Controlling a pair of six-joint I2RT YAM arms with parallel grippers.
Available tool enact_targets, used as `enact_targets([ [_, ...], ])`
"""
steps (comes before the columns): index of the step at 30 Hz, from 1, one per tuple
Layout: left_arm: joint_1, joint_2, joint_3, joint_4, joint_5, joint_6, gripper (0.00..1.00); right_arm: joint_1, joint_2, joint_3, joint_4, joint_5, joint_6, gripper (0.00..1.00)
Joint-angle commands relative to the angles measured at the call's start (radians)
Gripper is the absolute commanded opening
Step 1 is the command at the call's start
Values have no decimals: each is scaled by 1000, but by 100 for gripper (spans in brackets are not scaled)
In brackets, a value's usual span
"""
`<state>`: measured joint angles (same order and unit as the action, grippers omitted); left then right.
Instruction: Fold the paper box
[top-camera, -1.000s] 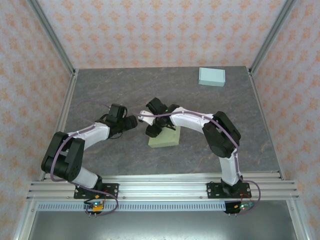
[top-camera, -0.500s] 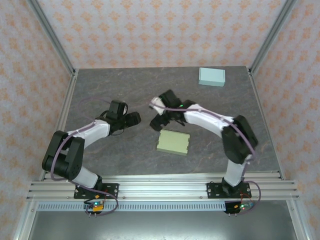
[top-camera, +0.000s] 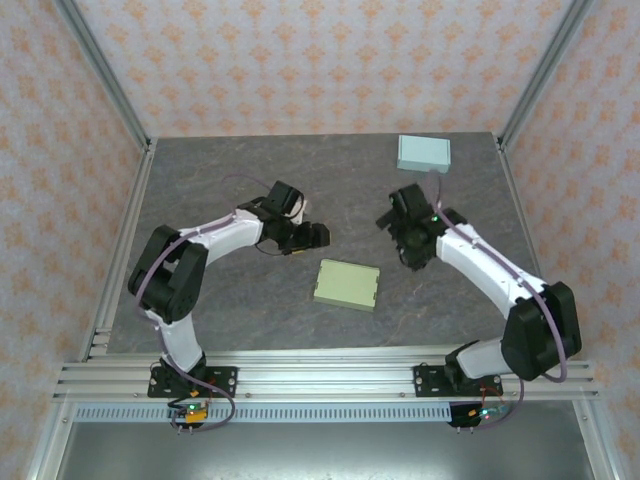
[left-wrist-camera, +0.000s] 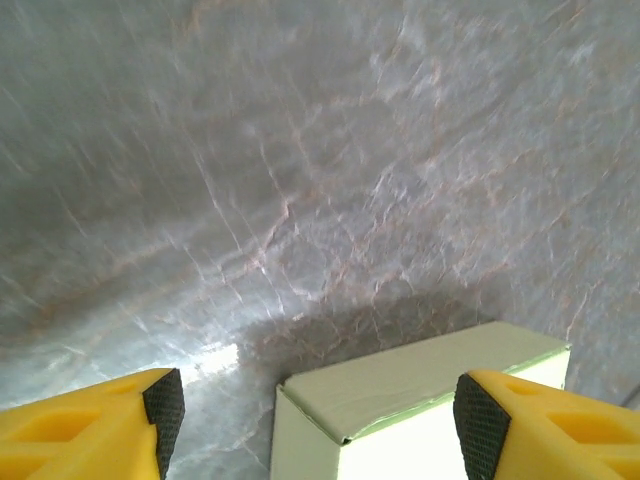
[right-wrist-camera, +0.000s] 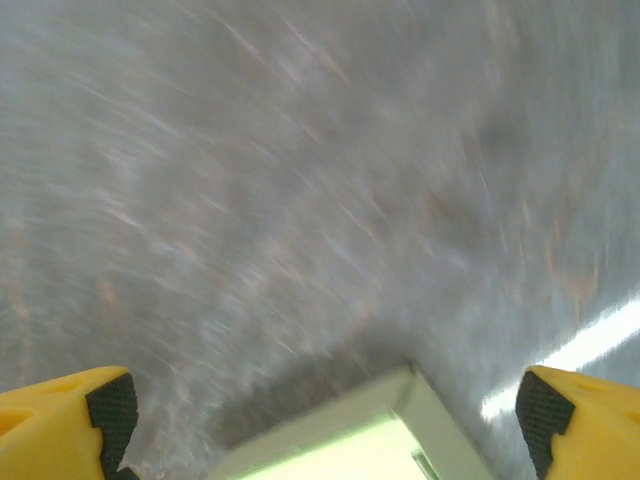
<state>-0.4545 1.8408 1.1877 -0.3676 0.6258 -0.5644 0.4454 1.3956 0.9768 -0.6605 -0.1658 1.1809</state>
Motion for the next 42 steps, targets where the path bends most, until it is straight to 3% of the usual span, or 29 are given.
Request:
enact_targets([
  [1, 2, 48, 20, -124, 80, -128, 74, 12, 26, -82, 183, -287, 353, 97],
  [5, -13, 106, 48, -157, 79, -209, 71, 21, 50, -34, 82, -249, 323, 94],
  [7, -24, 105, 33, -92, 98, -272, 67, 21, 44, -46, 100, -238, 325, 85],
  [10, -46, 102, 52, -89, 111, -310, 64, 25, 55, -74, 134, -272, 361, 82],
  [19, -56, 153, 63, -171, 124, -343, 62, 53, 114, -90, 147, -303, 394, 86],
  [23, -54, 130, 79, -221, 70, -327, 69, 52, 83, -71, 41, -240, 373, 94],
  [28, -53, 100, 88, -284, 21, -326, 71, 30, 70, -26, -87, -201, 278, 96],
  [34, -49, 86, 73, -324, 5, -332, 71, 21, 85, -44, -101, -252, 221, 98],
  [42, -56, 87, 114, -358, 8, -318, 71, -28, 88, 74, -223, -275, 100, 99],
])
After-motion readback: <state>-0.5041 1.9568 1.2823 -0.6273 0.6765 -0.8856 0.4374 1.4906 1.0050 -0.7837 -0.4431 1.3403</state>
